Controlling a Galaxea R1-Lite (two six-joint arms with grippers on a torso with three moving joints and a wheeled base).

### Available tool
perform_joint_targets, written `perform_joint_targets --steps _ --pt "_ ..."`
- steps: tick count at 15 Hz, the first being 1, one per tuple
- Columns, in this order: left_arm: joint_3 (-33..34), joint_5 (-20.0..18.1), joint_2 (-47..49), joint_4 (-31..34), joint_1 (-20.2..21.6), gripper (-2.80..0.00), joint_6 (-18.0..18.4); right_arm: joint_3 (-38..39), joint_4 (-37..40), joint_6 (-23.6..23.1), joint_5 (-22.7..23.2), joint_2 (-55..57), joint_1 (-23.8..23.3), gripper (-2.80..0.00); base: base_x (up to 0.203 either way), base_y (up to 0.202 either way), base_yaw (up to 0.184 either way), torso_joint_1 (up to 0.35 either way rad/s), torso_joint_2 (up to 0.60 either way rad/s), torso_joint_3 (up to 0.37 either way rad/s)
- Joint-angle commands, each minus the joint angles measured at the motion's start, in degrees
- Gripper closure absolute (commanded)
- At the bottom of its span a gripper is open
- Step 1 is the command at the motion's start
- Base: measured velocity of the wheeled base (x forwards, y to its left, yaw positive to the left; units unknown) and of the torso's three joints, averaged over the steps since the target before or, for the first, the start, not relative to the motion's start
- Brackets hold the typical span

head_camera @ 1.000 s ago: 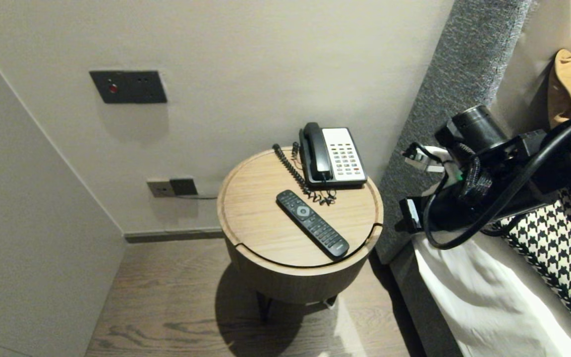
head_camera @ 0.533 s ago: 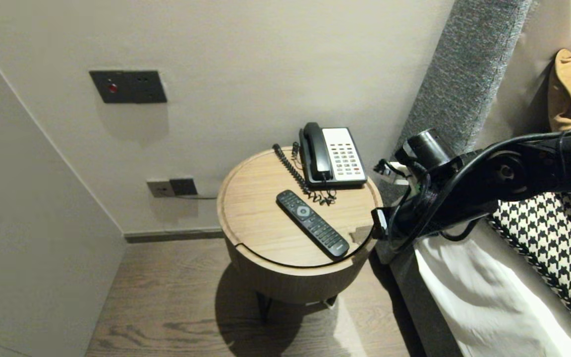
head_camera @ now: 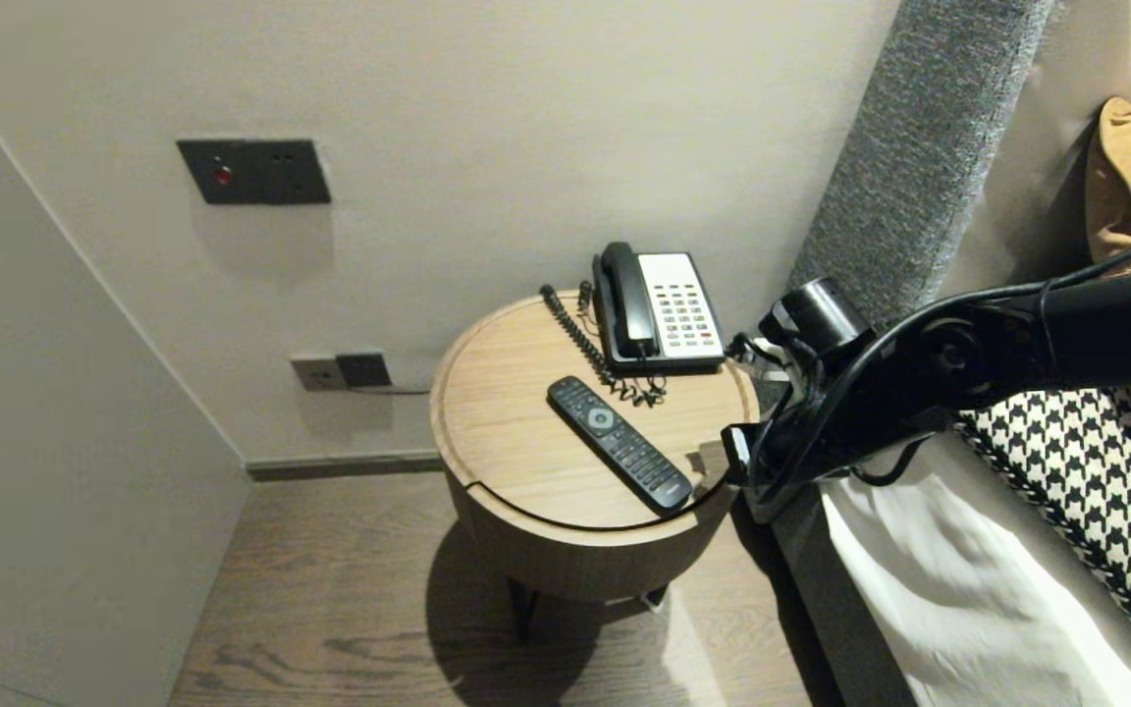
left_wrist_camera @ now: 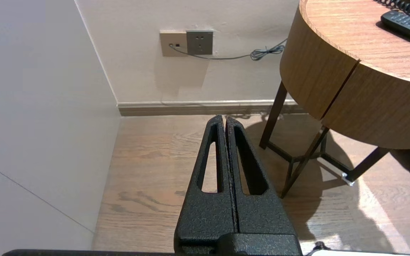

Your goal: Open the nightstand drawer

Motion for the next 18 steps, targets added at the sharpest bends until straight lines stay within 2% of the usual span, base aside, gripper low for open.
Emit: perform_joint_targets --steps 1,18 --pt "0.00 0.05 0.00 -0.08 0.02 0.00 -0.02 -0.18 -0.24 0.06 0.06 0.53 0.03 0.00 0.000 0.000 0.000 0.000 0.00 0.000" --pt "0.00 0.03 0.00 -0.08 0.09 0.00 -0.02 2.13 -0.97 0.06 -0.47 1.22 0.55 0.00 0.000 0.000 0.000 0.000 0.00 0.000"
